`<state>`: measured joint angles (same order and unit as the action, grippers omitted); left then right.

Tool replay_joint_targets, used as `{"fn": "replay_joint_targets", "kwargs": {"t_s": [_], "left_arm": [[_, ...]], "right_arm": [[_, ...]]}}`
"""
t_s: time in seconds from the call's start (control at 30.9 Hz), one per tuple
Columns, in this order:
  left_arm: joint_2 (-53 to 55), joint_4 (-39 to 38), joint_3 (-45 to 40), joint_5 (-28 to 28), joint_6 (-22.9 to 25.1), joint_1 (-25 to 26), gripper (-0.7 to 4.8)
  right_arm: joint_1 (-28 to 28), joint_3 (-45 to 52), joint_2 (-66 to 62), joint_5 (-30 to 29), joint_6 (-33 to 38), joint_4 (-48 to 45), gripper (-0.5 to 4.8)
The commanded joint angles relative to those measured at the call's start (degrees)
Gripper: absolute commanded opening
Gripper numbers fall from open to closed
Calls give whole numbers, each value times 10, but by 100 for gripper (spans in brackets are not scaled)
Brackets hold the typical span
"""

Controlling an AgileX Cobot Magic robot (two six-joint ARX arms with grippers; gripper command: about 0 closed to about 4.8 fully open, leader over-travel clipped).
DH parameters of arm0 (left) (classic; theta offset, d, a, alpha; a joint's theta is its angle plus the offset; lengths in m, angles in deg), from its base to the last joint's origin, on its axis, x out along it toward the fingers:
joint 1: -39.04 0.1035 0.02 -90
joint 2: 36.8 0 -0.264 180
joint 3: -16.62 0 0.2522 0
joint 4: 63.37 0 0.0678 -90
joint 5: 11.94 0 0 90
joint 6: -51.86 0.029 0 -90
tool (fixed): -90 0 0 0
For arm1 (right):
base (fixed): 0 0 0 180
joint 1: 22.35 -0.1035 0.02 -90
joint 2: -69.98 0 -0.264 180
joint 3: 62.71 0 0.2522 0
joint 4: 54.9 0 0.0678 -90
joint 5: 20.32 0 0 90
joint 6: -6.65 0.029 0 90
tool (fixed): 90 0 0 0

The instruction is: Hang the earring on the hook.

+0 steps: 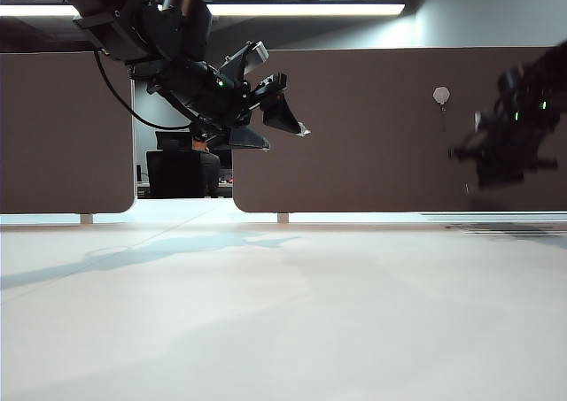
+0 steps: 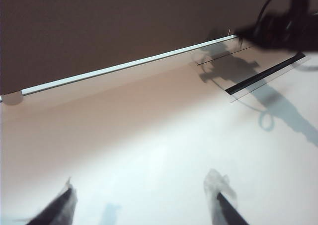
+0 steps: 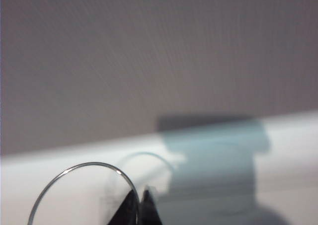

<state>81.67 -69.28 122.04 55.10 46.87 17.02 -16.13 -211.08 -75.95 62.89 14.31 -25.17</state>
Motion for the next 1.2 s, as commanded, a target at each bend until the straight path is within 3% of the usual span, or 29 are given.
{"fn": "replay_joint_targets", "kwargs": {"t_s": [0.03, 0.55, 1.0, 1.2], "left_arm": [[-1, 12, 4, -2, -2, -1, 350], [-2, 25, 5, 3, 3, 0, 350], [-2, 47, 5, 13, 7, 0, 350], [-2, 50, 6, 13, 7, 0, 350]], "right_arm": [[0, -3, 25, -27, 8, -43, -8], [-3, -3, 46, -116, 8, -210, -8], [-10, -3, 79, -122, -53, -223, -9], [-8, -3, 79, -73, -82, -245, -9]]}}
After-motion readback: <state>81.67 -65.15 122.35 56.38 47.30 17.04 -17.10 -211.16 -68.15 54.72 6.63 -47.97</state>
